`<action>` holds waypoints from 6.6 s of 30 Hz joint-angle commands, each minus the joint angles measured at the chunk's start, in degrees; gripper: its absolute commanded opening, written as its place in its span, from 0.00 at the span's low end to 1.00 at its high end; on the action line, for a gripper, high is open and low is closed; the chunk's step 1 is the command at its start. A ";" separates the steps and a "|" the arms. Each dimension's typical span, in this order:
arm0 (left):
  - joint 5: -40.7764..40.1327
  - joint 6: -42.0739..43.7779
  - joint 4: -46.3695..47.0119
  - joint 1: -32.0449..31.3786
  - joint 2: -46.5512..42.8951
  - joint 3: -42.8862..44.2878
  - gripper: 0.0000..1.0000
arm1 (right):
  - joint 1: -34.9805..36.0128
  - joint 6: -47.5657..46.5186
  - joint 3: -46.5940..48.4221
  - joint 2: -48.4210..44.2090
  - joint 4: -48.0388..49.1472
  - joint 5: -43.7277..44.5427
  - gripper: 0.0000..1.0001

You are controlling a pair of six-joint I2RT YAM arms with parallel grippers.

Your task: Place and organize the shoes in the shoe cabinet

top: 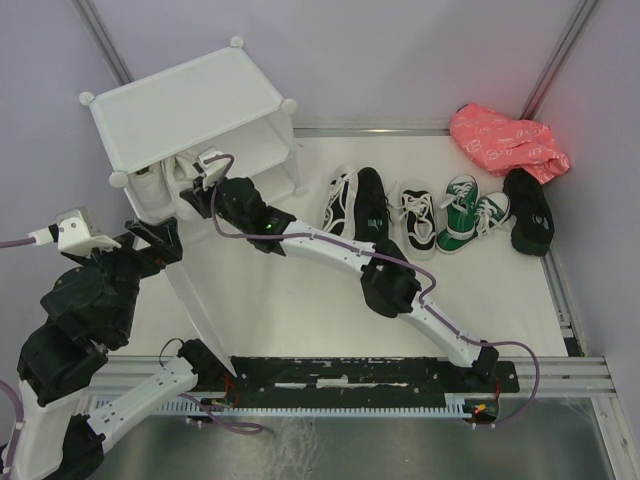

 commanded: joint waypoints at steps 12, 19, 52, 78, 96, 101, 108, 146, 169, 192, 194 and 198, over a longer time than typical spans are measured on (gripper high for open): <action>-0.77 2.41 1.64 0.06 0.48 1.77 0.99 | -1.04 -14.42 2.85 -1.20 8.11 5.55 0.00; -0.79 3.31 2.03 0.09 0.93 1.67 0.99 | -1.22 -13.96 5.08 0.02 9.82 4.88 0.00; -1.26 4.10 2.30 0.05 1.77 0.35 0.99 | -2.87 -8.06 -0.73 7.55 21.22 10.01 0.00; 0.59 4.04 5.52 0.10 5.01 0.30 0.99 | -4.33 -1.52 -22.76 -4.36 27.62 4.44 0.99; 1.06 0.44 -4.13 0.18 29.00 16.42 0.53 | -11.12 4.29 -51.12 -27.95 17.42 -3.12 0.99; 0.48 -1.83 -3.74 3.01 35.79 14.52 0.56 | -14.59 5.22 -56.37 -31.12 16.71 -4.79 0.98; 5.06 -2.41 5.86 14.73 35.29 6.22 0.77 | -18.23 6.80 -61.36 -33.30 17.96 -7.98 0.98; 11.24 17.29 66.28 31.35 45.87 -24.23 0.67 | -23.87 11.39 -64.49 -30.37 22.32 -13.47 0.93; 16.23 31.59 88.83 31.37 40.77 -25.48 0.03 | -25.04 15.66 -62.69 -26.86 24.22 -15.83 0.85; 1.69 28.07 86.94 31.76 51.49 -25.22 0.49 | -25.53 14.45 -61.08 -25.55 21.68 -18.81 0.85; 1.95 27.23 85.11 31.74 50.82 -24.85 0.61 | -25.63 14.48 -60.86 -25.64 21.44 -18.91 0.85; 2.81 25.65 82.30 31.72 48.47 -24.78 0.88 | -25.55 14.49 -60.71 -26.15 21.05 -19.28 0.85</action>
